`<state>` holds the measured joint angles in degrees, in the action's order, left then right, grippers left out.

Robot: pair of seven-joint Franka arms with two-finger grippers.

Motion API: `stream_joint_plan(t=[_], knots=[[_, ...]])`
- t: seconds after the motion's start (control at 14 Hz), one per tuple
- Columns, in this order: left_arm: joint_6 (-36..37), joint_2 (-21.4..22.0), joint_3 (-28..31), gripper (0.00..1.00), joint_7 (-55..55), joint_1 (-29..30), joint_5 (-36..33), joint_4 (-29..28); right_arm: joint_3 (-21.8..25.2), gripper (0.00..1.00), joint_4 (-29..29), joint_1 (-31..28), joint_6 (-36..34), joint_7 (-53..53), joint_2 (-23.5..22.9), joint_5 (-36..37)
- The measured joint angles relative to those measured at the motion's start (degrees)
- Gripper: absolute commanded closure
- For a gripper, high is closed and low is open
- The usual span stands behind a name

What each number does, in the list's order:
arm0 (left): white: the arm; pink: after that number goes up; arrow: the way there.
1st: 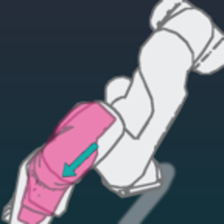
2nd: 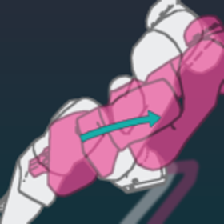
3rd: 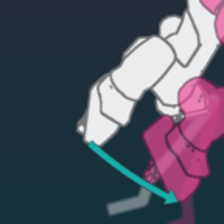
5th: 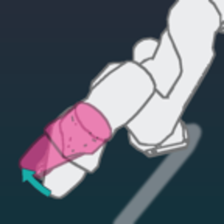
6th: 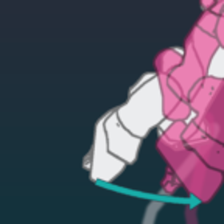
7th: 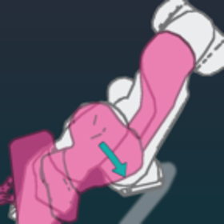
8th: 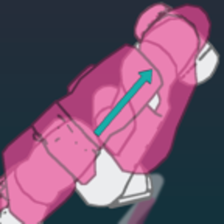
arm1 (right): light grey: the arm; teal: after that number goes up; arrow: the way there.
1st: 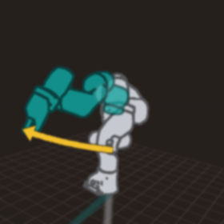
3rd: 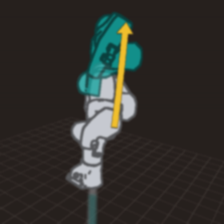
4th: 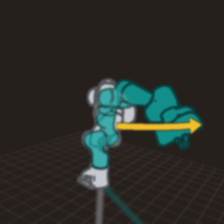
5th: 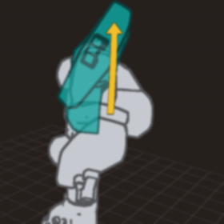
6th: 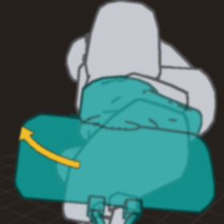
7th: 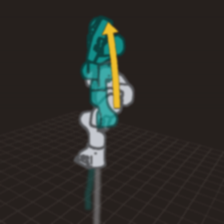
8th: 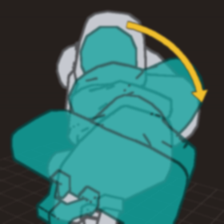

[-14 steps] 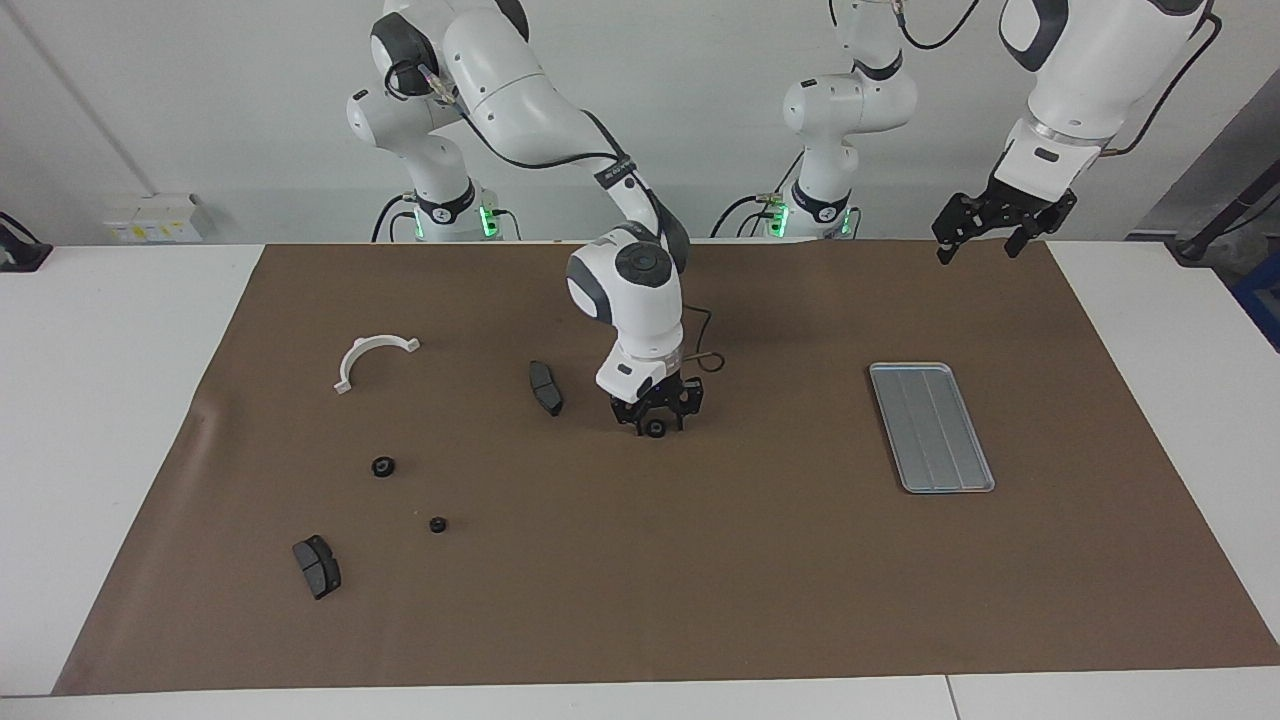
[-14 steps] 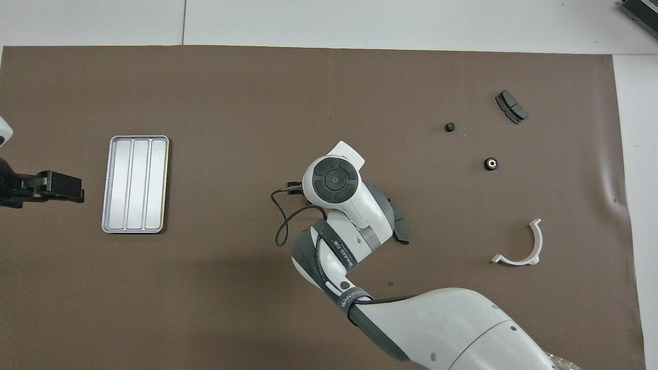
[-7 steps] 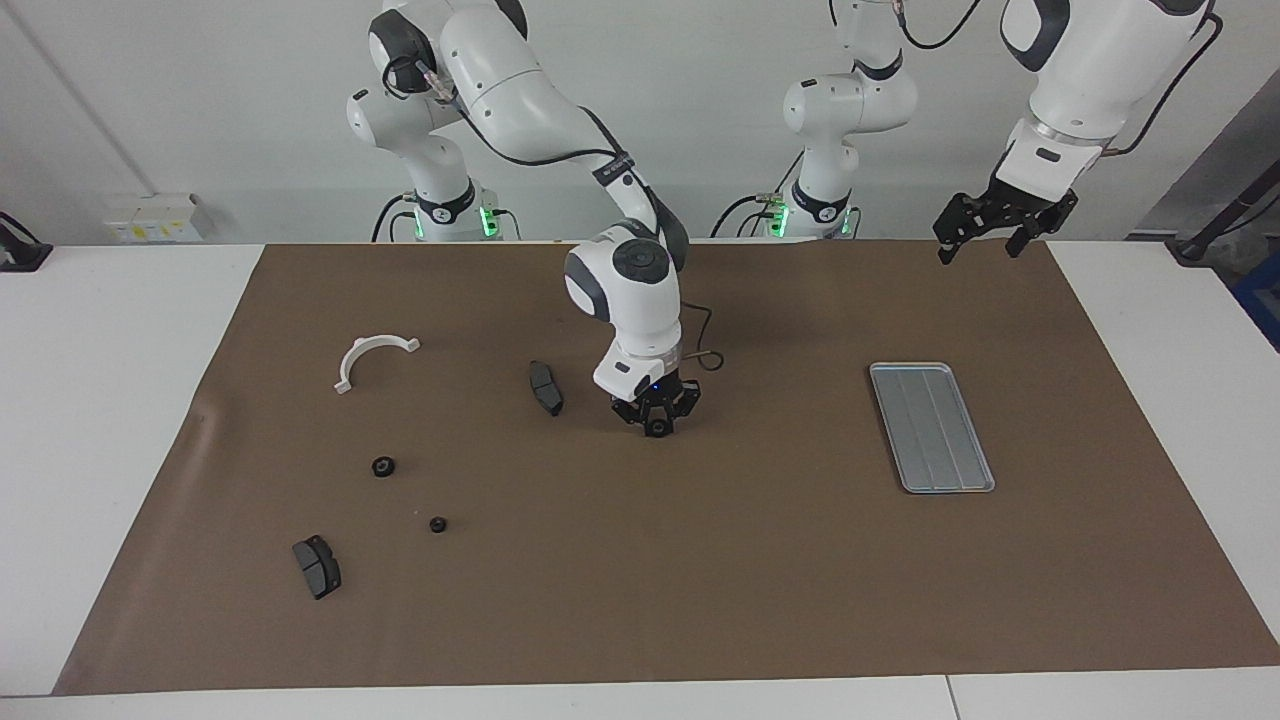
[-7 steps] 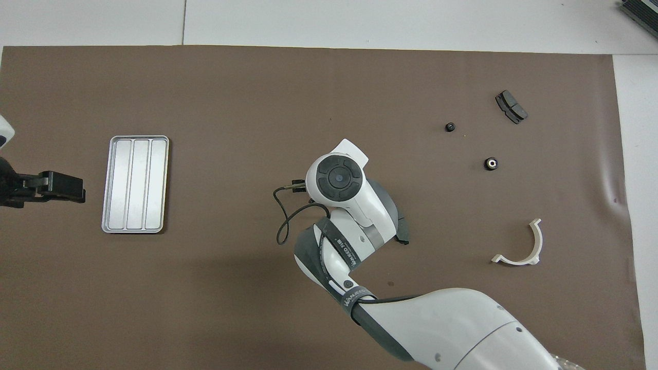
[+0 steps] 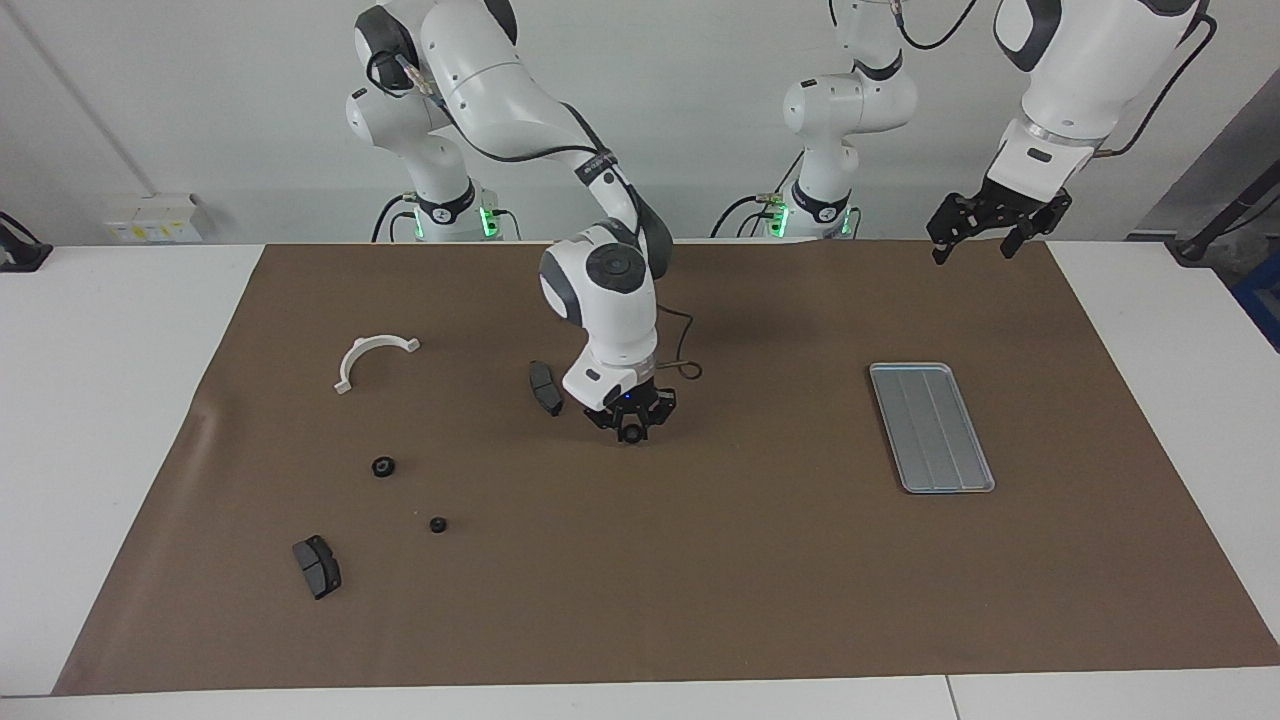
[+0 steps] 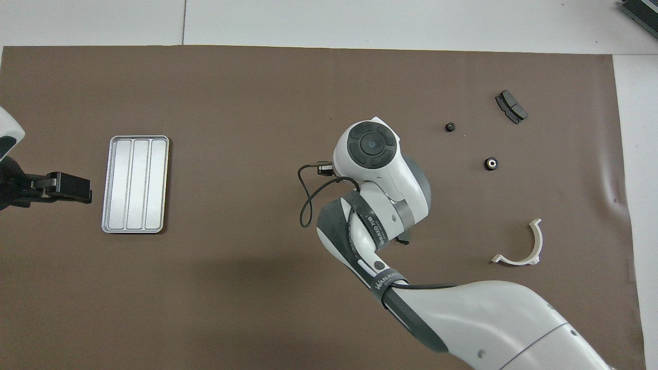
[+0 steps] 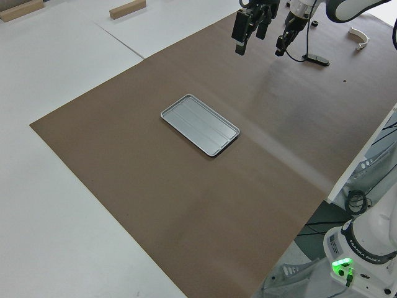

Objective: Place bearing gear from tray to pile
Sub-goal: 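Carry the third gear to the pile with the right gripper and release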

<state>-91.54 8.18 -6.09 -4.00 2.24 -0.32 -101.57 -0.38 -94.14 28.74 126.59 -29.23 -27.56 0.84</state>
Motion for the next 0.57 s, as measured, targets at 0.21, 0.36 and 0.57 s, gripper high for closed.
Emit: stream_joint_plan(t=[0.21, 0.36, 0.57], knots=[[-0.04, 0.00, -0.03, 0.00, 0.19, -0.24, 0.00, 0.00, 0.09, 1.00, -0.35, -5.64, -6.90, 6.33, 5.03, 0.00], [-0.16, 0.00, -0.03, 0.00, 0.63, -0.27, 0.00, 0.00, 0.14, 1.00, -2.04, -9.91, -8.20, 11.42, 6.77, 0.00], [-0.40, 0.00, -0.03, 0.00, 0.75, -0.28, 0.00, 0.00, 0.18, 1.00, -6.03, -15.56, -7.96, 19.28, 7.26, 0.00]])
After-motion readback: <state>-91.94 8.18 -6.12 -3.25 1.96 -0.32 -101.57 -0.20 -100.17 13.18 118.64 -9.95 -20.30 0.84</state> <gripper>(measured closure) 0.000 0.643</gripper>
